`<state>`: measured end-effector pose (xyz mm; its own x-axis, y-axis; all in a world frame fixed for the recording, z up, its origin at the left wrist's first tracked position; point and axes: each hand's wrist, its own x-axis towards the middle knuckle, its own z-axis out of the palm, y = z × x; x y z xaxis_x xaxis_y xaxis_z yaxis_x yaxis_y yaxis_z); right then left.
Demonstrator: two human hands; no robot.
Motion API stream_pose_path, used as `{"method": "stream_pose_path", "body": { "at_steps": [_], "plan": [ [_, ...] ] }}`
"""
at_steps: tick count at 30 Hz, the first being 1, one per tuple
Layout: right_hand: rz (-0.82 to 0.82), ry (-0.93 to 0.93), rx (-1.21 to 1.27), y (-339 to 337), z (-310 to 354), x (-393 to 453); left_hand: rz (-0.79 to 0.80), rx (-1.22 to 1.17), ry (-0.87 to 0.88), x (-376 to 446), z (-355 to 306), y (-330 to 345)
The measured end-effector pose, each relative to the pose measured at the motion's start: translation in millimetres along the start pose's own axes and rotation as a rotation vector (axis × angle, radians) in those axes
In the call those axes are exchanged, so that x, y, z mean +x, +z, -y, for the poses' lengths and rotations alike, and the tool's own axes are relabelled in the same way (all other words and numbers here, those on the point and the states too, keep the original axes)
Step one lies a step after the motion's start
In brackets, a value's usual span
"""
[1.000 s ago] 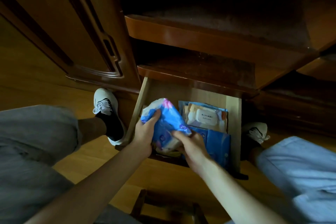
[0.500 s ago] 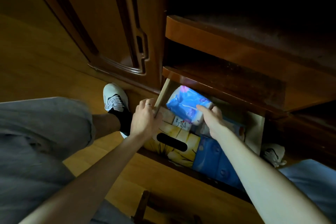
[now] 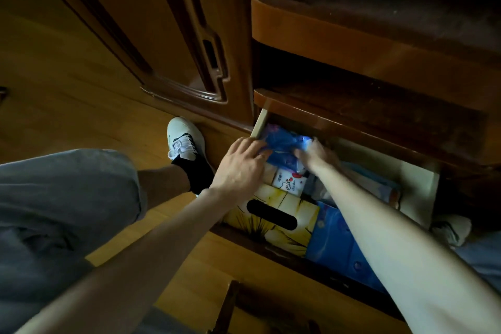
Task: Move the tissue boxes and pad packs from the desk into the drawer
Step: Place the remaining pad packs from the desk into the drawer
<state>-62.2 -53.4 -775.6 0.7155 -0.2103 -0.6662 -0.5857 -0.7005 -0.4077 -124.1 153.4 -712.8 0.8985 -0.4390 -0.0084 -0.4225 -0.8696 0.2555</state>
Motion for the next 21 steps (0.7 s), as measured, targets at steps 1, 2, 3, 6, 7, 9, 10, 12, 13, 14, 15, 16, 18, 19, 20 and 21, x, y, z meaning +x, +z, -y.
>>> {"method": "stream_pose_path", "body": {
  "at_steps": [1,2,3,6,7,9,10,12,13,14,15,16,18,19,20,21],
  "plan": [
    [-0.067,-0.010,-0.035,1,-1,0,0.050,0.050,0.055,9,-3,2],
    [-0.140,-0.011,-0.062,1,-3,0,0.121,0.103,0.085,19,-6,4],
    [-0.188,-0.009,-0.070,1,-3,-1,0.203,0.173,0.100,29,-9,6],
    [-0.193,-0.061,-0.036,4,-6,1,0.420,0.437,0.136,52,-12,10],
    [-0.175,-0.082,-0.019,3,-8,1,0.462,0.493,0.148,57,-13,9],
    [-0.146,-0.118,0.019,-2,-11,-1,0.515,0.551,0.165,62,-12,8],
    [-0.137,-0.125,0.040,-5,-14,-3,0.522,0.566,0.169,63,-13,7],
    [-0.129,-0.127,0.078,-11,-17,-10,0.505,0.573,0.179,63,-14,6],
    [-0.128,-0.134,0.096,-15,-17,-16,0.489,0.560,0.179,62,-14,4],
    [-0.132,-0.148,0.111,-18,-18,-23,0.468,0.544,0.175,61,-15,1],
    [-0.143,-0.163,0.122,-22,-18,-30,0.437,0.531,0.169,60,-14,-2],
    [-0.157,-0.175,0.122,-27,-19,-38,0.407,0.516,0.158,58,-14,-8],
    [-0.150,-0.178,0.074,-39,-22,-55,0.351,0.468,0.133,52,-15,-22],
    [-0.111,-0.184,0.041,-45,-25,-65,0.320,0.439,0.127,49,-17,-31],
    [-0.054,-0.196,0.026,-51,-28,-76,0.289,0.410,0.124,45,-19,-41],
    [0.004,-0.214,0.034,-57,-32,-88,0.256,0.382,0.121,41,-24,-53]
  ]
}}
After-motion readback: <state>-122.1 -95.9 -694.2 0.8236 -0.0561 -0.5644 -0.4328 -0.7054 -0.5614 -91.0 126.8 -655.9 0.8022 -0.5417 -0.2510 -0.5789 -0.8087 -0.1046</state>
